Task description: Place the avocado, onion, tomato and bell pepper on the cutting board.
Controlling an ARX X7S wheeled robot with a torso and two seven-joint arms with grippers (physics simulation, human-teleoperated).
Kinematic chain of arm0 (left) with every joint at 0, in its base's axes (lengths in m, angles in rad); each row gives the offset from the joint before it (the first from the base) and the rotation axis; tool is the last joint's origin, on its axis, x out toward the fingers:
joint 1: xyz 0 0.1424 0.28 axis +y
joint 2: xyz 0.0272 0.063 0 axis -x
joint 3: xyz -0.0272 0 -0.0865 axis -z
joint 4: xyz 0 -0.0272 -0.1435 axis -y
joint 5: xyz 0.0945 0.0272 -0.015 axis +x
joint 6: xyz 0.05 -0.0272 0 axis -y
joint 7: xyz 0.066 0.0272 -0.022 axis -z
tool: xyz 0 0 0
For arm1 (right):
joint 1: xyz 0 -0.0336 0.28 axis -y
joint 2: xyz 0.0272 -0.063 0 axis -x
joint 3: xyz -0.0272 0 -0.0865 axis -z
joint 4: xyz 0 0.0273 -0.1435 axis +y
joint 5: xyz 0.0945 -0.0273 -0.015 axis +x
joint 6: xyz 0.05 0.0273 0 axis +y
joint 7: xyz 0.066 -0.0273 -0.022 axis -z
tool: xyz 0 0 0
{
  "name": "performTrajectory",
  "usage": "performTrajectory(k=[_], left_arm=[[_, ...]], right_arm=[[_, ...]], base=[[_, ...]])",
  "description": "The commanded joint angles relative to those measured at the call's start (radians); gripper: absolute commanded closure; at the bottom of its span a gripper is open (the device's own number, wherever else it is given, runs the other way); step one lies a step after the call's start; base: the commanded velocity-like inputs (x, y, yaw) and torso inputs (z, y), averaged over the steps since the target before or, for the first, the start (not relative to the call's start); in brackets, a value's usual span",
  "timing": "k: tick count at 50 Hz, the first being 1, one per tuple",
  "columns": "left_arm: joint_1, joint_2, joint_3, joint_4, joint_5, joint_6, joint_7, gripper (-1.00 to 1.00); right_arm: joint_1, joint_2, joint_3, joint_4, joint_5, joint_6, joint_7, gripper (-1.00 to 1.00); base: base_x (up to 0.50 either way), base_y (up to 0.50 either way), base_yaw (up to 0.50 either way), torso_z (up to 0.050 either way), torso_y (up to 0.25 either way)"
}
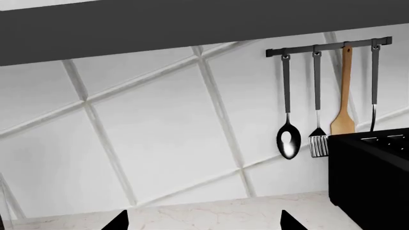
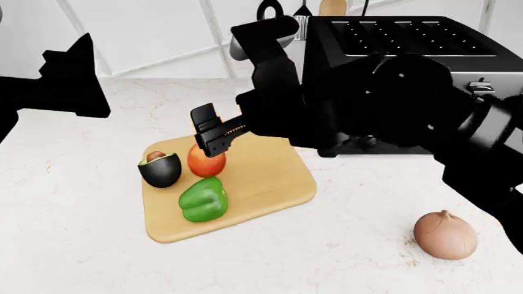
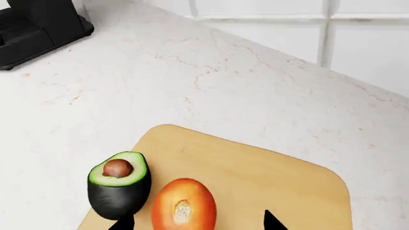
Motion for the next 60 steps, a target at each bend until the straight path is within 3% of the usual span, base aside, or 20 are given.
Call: performTrajectory(k=[1,22,43,60], left_arm=[[-0.004,-0.003,0.001,-0.001,-0.002,0.001,0.000,-1.00],[-0.059,0.027,0.041,-0.020,-0.001,-0.015,-0.013,-1.00],[-0.087,0.028,0.054,-0.015,-0.031,-0.015,-0.043,-1.00],[-0.089,0.035,0.062,-0.020,-0.017,-0.013,-0.033,-1.00]], right_arm=[[0.089,0.096,0.046,-0.130,0.094,0.052,0.126,-1.00],[0.150,0.503,0.073,-0.585,0.519,0.111,0.482,-1.00],[0.111,1.012,0.110,-0.909,0.628,0.043,0.610,-1.00],[0.145,1.111,0.129,-0.911,0.686,0.111,0.696,-1.00]], base=[[0.00,0.00,0.00,0.000,0.000],[0.00,0.00,0.00,0.000,0.000],[0.00,0.00,0.00,0.000,0.000],[0.00,0.00,0.00,0.000,0.000]])
